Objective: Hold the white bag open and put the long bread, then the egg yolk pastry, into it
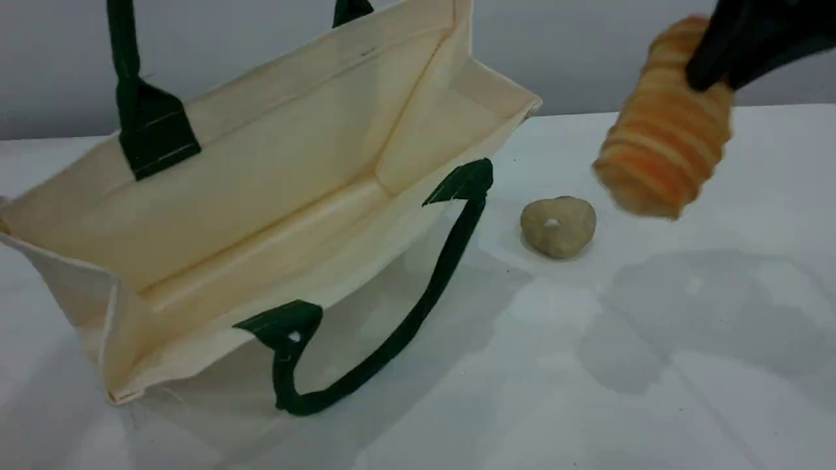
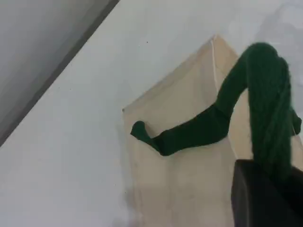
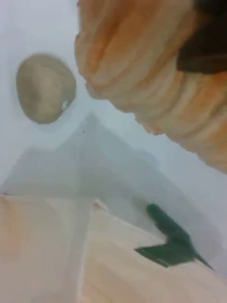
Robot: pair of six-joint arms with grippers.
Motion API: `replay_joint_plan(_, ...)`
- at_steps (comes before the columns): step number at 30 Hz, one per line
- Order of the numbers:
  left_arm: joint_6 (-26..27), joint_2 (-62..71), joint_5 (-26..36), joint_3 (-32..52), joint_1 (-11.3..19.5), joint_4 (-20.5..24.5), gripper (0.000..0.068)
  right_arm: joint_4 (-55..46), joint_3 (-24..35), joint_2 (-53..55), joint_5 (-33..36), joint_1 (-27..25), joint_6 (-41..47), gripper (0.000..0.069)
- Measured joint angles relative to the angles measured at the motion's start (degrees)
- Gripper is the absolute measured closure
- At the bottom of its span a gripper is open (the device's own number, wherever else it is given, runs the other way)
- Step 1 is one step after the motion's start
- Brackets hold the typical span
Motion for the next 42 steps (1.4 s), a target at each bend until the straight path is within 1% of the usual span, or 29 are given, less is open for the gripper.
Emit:
replay_joint_plan(3, 0.0, 0.0, 0.0, 0.0, 0.0, 0.0, 0.0598, 0.9, 1.4, -5.4, 2.5, 0.1, -0.1, 0.0629)
replay_joint_plan(9, 0.0, 0.0, 0.0, 0.0, 0.0, 0.1, 0.0598, 6.6, 1.4, -13.8, 9.0, 0.1, -0.5, 0.0631)
replay_joint_plan(15, 0.0, 0.0, 0.0, 0.0, 0.0, 0.1, 0.0598, 16.0, 1.3, -17.3, 14.7, 0.4, -1.8, 0.0633)
replay_joint_plan(18, 0.0, 0.0, 0.0, 0.0, 0.0, 0.1, 0.0598, 19.2, 1.3, -17.3, 15.6, 2.9, -1.7, 0.0633)
replay_joint_plan(20, 0.0, 0.1, 0.0, 0.0, 0.0, 0.1, 0.0598, 20.4, 1.3, -17.4, 14.0, 5.5, -0.9, 0.0633)
replay_joint_plan(25, 0.0, 0.1, 0.0, 0.0, 0.0, 0.0, 0.0598, 20.5, 1.3, -16.8, 7.6, 12.5, 2.7, 0.0636)
replay_joint_plan(30, 0.0, 0.1, 0.0, 0.0, 0.0, 0.0, 0.0598, 20.7, 1.3, -13.1, 3.6, 16.8, 5.1, 0.0636)
replay_joint_plan(37, 0.0, 0.1, 0.0, 0.0, 0.0, -0.1, 0.0598, 23.6, 1.3, -5.4, -2.4, 20.8, 4.8, 0.0636)
replay_joint_plan(42, -0.9, 0.1, 0.0, 0.0, 0.0, -0.3, 0.0598, 26.5, 1.3, 0.8, -5.2, 20.8, 1.7, 0.0636)
